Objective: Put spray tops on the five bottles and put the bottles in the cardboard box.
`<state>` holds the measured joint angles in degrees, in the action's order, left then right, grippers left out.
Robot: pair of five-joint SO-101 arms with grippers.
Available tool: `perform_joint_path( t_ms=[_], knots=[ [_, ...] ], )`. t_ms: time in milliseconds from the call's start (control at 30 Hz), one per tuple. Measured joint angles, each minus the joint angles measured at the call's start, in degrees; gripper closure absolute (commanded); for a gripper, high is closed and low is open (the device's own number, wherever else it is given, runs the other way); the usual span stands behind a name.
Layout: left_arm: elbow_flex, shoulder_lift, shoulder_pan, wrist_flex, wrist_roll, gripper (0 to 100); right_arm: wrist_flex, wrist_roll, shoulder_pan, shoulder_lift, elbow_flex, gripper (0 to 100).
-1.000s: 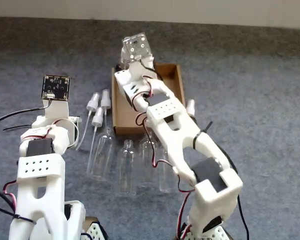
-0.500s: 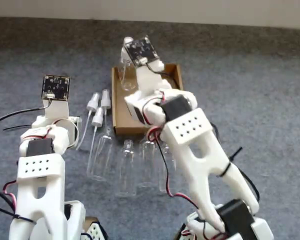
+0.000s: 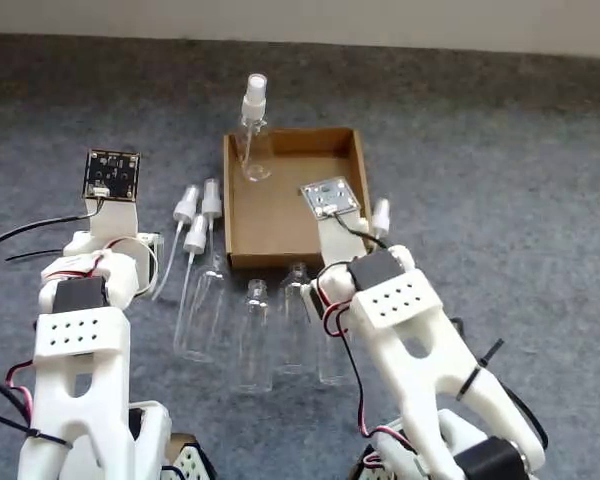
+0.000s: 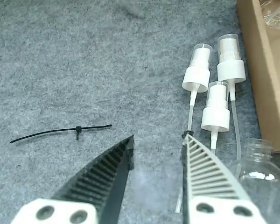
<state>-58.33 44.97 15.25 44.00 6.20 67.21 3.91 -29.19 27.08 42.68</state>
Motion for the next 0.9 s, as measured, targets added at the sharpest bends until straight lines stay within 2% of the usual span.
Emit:
perform_joint_path(
  t_ms=[233, 467, 600, 800, 900],
  knots=[
    [0.00, 0.00, 0.00, 0.00, 0.00, 84, -4.48, 2.90, 0.09, -6.33, 0.26, 69.6],
    [0.00, 0.00, 0.00, 0.00, 0.00, 84, -5.71, 3.69, 0.88, -10.29, 0.26, 89.5],
    [0.00, 0.00, 0.00, 0.00, 0.00, 84, -5.80, 3.69, 3.96, -10.29, 0.26, 94.9],
    [0.00, 0.00, 0.00, 0.00, 0.00, 84, -5.10, -3.16, 9.49, -9.49, 0.26, 96.1],
    [0.00, 0.00, 0.00, 0.00, 0.00, 84, -2.02, -4.04, 12.22, -5.54, 0.09, 96.1]
  ],
)
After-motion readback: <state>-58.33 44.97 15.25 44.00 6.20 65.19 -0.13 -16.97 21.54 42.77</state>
